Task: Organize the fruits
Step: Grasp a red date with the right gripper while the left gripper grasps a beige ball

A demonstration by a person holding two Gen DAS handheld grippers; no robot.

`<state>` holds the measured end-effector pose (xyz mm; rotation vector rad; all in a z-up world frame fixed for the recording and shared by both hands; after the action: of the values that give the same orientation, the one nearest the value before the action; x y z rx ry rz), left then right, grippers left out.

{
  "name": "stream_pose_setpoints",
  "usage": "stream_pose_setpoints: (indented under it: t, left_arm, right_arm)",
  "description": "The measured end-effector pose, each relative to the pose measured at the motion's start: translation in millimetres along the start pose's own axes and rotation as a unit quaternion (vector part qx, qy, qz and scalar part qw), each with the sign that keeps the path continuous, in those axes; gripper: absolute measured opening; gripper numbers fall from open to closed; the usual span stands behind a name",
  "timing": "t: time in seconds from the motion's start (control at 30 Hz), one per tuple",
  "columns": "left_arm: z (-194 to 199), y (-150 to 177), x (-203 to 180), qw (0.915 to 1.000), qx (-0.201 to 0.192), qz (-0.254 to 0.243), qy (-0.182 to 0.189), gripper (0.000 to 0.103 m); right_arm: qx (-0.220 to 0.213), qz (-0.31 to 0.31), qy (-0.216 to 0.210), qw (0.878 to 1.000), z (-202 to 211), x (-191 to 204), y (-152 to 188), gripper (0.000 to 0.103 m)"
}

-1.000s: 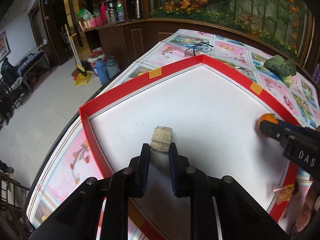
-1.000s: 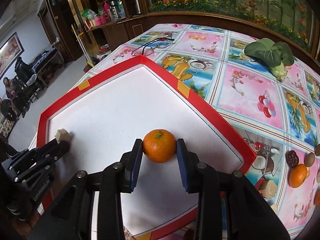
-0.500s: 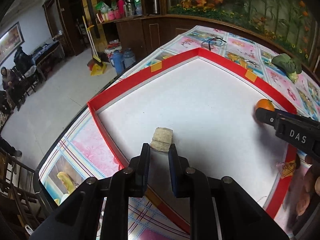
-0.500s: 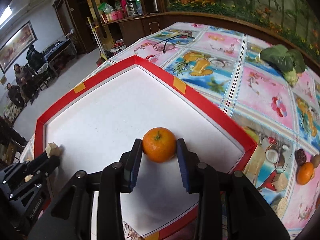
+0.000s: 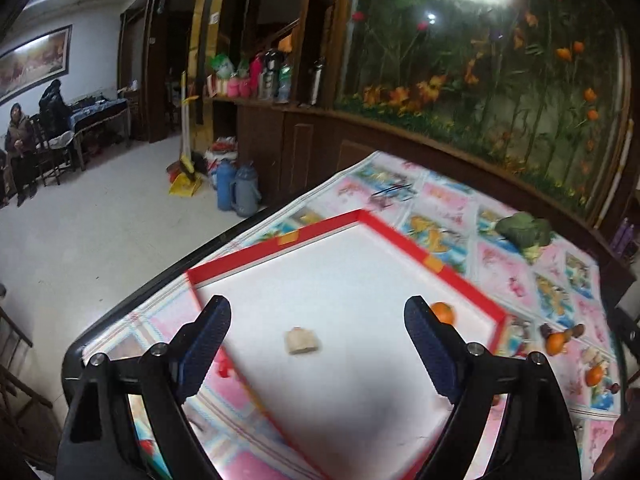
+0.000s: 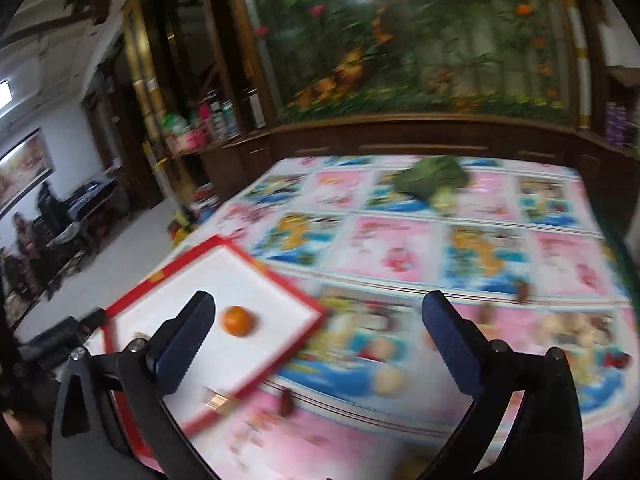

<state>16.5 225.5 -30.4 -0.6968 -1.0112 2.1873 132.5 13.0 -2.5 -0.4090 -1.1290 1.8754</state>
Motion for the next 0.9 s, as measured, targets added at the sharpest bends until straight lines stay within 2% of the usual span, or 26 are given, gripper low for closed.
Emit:
stream_pose_setpoints:
  t: [0.17,0.3,0.4,0.47,0.6,0.7,0.73,0.8,0.83,0.87,0.9]
  left_arm:
    - [9,27,-62,0.9957,-0.001,-0.068,0.063,0.089]
    - [7,56,-99,0.9886,0.024,-0.116,0.093,0.089]
    - [2,76,-121,0.983,0.048,-0.143,0.105,0.088]
    - [-4,86,-131,0.9801,0.064,-0.151,0.112,0.088]
    - [-15,102,-147,0.9759,0.092,-0.159,0.118,0.088]
    - [-21,108,-155,0.9749,0.096,-0.165,0.115,0.088]
    - [-22,109,-157,0.9744,0.097,-0.165,0.117,0.088]
    - [-24,110,-160,0.9741,0.095,-0.166,0.12,0.088]
    - [-25,110,-160,0.9739,0.096,-0.167,0.121,0.088]
    - [-26,112,-161,0.9737,0.096,-0.167,0.122,0.088]
    - [-27,112,-161,0.9736,0.096,-0.168,0.122,0.088]
  right_arm:
    - [0.002,-0.042,0.108,0.993,51,-98,37,0.103]
    - [0.04,-0.097,0.184,0.977,76,-184,81,0.103]
    - [0.058,-0.126,0.216,0.966,88,-231,105,0.102]
    - [0.066,-0.134,0.228,0.962,92,-248,113,0.098]
    - [0.082,-0.141,0.215,0.963,81,-269,115,0.092]
    - [0.096,-0.132,0.22,0.962,63,-278,110,0.083]
    - [0.1,-0.131,0.221,0.961,59,-279,110,0.077]
    - [0.117,-0.124,0.237,0.957,45,-287,111,0.075]
    - [0.121,-0.124,0.243,0.954,40,-289,112,0.071]
    - [0.127,-0.127,0.243,0.953,37,-291,113,0.061]
    - [0.133,-0.13,0.238,0.953,33,-292,114,0.056]
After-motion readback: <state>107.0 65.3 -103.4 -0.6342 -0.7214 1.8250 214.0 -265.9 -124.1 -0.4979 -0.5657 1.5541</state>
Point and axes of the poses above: each gripper's, at about its wrist camera, not at the fingertips, and z roughly against the way its jaws point, x to its left, y to its underside, the point moved 8 cm from there along -z, roughly the way its jaws point, and after that the axes turned 5 degrees about z, right-handed, at the moved point
